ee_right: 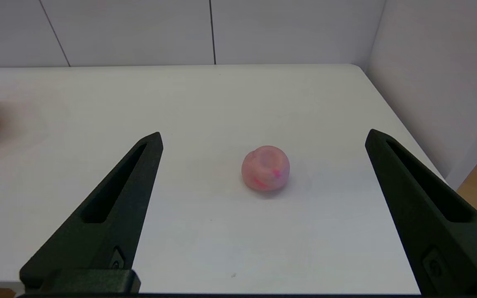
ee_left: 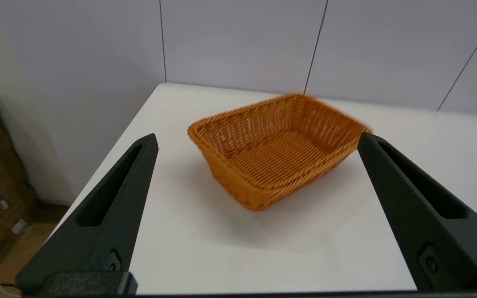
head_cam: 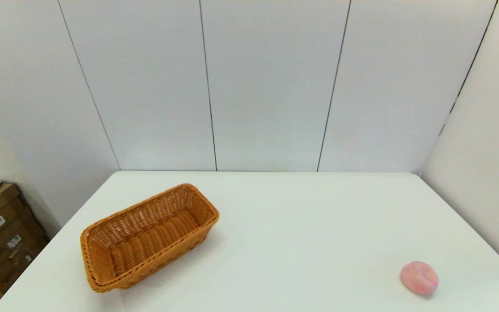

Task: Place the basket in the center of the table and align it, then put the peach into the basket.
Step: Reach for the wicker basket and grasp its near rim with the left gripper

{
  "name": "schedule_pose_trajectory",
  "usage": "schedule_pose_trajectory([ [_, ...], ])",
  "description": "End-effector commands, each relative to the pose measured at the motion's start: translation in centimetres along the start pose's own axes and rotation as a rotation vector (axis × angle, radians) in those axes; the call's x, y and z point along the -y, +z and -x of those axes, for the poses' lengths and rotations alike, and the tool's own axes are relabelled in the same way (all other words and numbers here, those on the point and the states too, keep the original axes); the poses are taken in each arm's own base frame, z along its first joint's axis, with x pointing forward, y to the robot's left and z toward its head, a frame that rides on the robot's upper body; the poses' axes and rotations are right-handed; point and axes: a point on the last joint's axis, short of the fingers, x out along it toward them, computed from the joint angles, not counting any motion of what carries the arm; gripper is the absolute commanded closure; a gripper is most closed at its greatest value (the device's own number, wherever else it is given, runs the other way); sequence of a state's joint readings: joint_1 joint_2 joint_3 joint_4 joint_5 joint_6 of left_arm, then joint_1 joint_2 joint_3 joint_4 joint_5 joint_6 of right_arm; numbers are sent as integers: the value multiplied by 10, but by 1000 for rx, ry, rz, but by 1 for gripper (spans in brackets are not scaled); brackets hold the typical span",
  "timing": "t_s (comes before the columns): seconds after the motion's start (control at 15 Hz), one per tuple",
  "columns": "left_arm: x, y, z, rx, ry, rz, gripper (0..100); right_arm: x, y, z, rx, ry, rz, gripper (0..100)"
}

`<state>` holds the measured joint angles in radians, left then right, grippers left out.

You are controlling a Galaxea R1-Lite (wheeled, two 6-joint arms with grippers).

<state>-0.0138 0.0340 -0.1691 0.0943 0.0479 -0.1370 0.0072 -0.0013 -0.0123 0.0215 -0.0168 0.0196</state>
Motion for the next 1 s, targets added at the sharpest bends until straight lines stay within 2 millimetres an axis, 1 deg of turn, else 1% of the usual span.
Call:
schedule_pose_trajectory([
  [0.07, 9, 56, -58, -288, 164, 232, 0, 0, 0, 0, -1, 0, 0, 0],
  [0.27, 9, 47, -117, -585, 342, 325, 0, 0, 0, 0, -1, 0, 0, 0],
  [0.47, 9, 36, -157, -807, 476, 394, 0, 0, 0, 0, -1, 0, 0, 0],
  [0.53, 9, 28, -172, -865, 527, 431, 0, 0, 0, 0, -1, 0, 0, 0],
  [0.6, 7, 15, -187, -930, 571, 456, 0, 0, 0, 0, -1, 0, 0, 0],
  [0.67, 1, -1, -204, -990, 622, 475, 0, 0, 0, 0, -1, 0, 0, 0],
  [0.8, -11, -22, -225, -1031, 677, 495, 0, 0, 0, 0, -1, 0, 0, 0],
  [1.0, -19, -41, -236, -1120, 687, 548, 0, 0, 0, 0, -1, 0, 0, 0],
])
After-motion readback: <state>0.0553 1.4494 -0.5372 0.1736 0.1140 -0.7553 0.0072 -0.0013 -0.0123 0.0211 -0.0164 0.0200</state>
